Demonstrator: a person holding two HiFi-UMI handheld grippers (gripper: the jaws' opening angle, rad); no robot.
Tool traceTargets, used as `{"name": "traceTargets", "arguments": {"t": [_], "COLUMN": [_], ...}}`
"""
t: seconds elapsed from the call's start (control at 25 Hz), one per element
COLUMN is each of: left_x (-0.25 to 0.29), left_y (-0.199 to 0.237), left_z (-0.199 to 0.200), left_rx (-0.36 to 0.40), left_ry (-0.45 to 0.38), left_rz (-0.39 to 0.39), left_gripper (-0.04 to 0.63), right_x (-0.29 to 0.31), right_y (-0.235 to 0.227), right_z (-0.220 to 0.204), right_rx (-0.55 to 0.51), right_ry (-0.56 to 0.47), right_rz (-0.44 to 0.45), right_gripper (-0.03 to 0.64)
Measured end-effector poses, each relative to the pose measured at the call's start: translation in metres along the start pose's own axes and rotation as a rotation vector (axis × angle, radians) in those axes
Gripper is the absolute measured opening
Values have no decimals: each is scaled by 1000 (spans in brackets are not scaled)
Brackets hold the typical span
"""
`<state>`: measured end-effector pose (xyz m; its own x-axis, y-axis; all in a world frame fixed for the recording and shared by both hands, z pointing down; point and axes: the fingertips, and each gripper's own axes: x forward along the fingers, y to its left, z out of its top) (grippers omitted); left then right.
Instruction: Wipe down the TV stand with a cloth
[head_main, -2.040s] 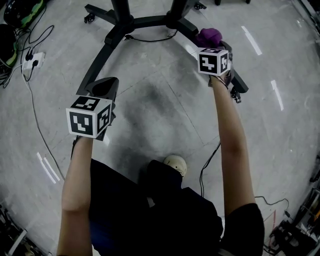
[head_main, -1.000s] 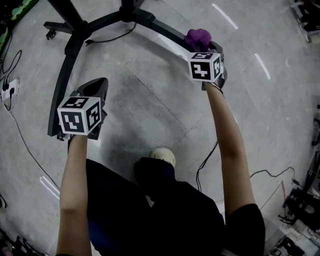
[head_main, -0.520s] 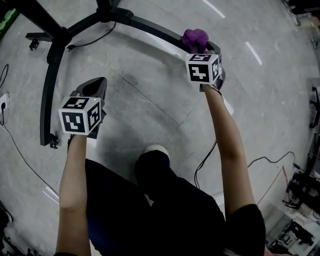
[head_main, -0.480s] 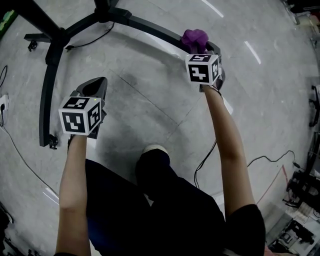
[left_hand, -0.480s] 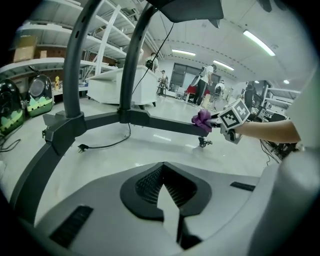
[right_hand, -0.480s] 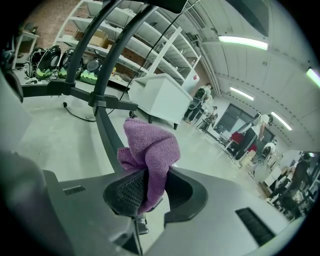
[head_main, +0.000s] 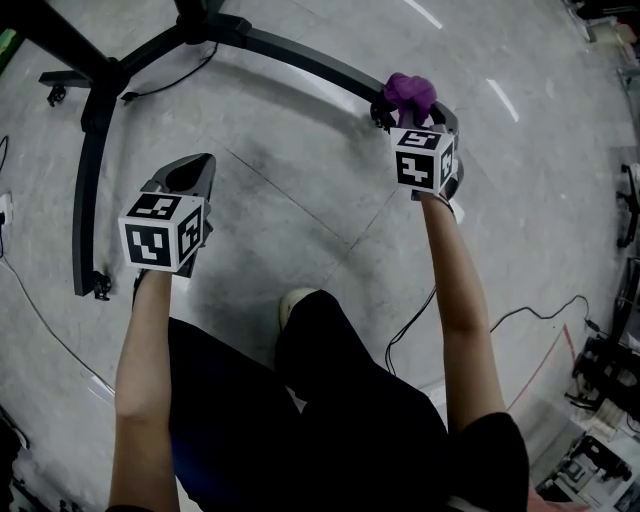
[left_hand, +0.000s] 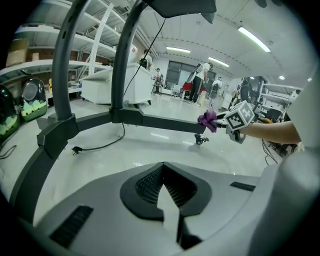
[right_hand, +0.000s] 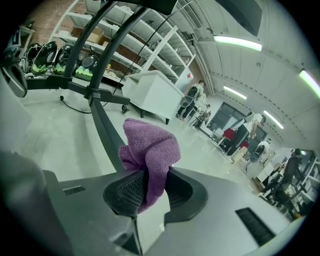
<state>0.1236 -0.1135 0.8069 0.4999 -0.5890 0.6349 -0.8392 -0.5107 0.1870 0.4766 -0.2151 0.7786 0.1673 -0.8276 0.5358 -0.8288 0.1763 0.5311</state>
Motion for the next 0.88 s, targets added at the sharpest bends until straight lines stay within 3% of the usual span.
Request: {"name": "traceTargets", "arguments": {"t": [0.44, 0.6, 0.72, 0.88], "left_x": [-11, -20, -37, -66], "left_y": [12, 12, -1, -18], "left_z": [1, 6, 27, 45], "left_rx": [-14, -42, -82, -48], "left_ry": [-9, -18, -76, -115], "left_rz": [33, 45, 23, -16], "left_gripper": [6, 6, 6, 6], "right_x": [-4, -13, -29, -58], "right_y": [15, 23, 25, 34], "right_z": [-61, -66, -67, -45], "right_rx": [100, 141, 190, 281], "right_ry": [118, 127, 136, 104], "right_rz": [2, 16, 21, 37], "right_gripper": [100, 100, 100, 100]}}
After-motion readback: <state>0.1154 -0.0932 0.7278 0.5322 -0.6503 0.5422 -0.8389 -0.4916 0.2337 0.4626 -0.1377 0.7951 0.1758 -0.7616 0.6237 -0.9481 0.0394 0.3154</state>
